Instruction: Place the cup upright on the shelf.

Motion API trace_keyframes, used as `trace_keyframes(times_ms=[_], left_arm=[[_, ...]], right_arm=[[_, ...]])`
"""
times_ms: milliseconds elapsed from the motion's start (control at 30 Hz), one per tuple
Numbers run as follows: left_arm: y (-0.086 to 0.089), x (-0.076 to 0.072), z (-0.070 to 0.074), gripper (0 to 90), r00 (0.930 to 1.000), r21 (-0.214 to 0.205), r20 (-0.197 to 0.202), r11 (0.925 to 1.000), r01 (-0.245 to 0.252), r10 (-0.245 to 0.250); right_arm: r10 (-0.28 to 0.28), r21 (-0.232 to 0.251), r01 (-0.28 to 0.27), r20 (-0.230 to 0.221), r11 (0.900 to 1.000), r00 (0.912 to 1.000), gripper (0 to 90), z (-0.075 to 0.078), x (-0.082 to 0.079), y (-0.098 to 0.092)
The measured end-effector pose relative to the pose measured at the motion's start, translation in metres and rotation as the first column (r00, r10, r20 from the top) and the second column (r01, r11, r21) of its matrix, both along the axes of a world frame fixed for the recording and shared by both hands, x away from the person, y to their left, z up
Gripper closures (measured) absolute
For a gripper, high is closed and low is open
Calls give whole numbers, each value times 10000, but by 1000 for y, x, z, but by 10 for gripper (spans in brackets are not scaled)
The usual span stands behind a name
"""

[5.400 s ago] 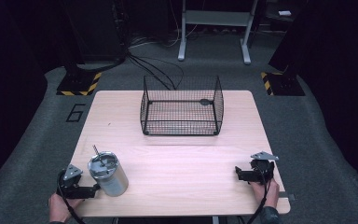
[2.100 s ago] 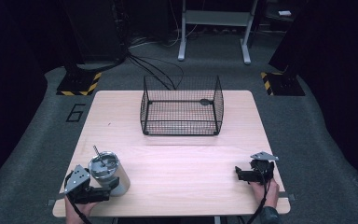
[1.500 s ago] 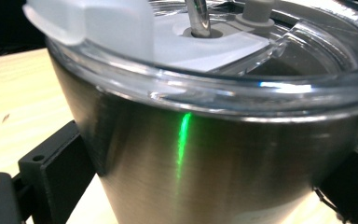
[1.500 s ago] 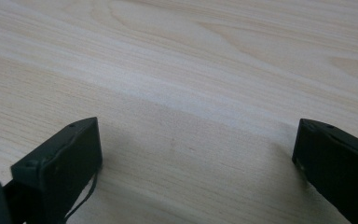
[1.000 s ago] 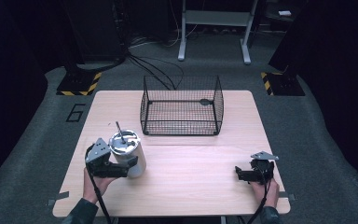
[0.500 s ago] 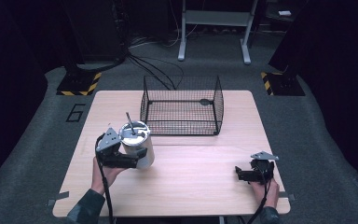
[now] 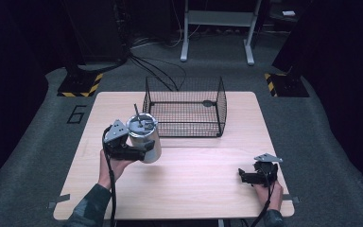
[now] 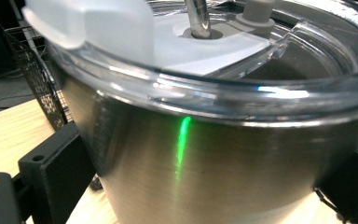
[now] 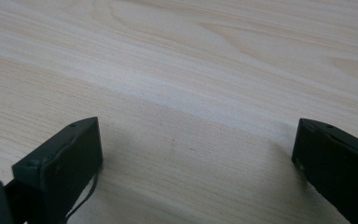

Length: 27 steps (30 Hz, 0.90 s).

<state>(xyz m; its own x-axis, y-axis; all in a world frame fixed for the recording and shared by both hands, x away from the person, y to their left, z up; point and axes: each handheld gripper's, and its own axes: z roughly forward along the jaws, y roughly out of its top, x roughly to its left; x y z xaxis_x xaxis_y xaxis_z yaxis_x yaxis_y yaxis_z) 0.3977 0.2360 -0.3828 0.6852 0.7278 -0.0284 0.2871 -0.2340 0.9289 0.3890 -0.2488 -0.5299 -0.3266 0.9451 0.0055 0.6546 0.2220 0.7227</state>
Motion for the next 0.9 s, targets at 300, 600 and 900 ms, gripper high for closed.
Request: trace_keyframes(times_ms=[300, 600, 900], left_arm=[[-14, 16, 9, 38, 9999, -249, -52, 9996, -162, 161], [-33, 21, 23, 38, 9999, -232, 109, 9997, 7, -5], [-41, 31, 40, 38, 9998, -320, 200, 9995, 18, -12]], right_arm=[[-2, 3, 2, -2, 10000, 10000, 13, 0, 0, 0], [14, 5, -14, 0, 10000, 10000, 13, 0, 0, 0], [12, 8, -12, -3, 10000, 10000, 14, 0, 0, 0]])
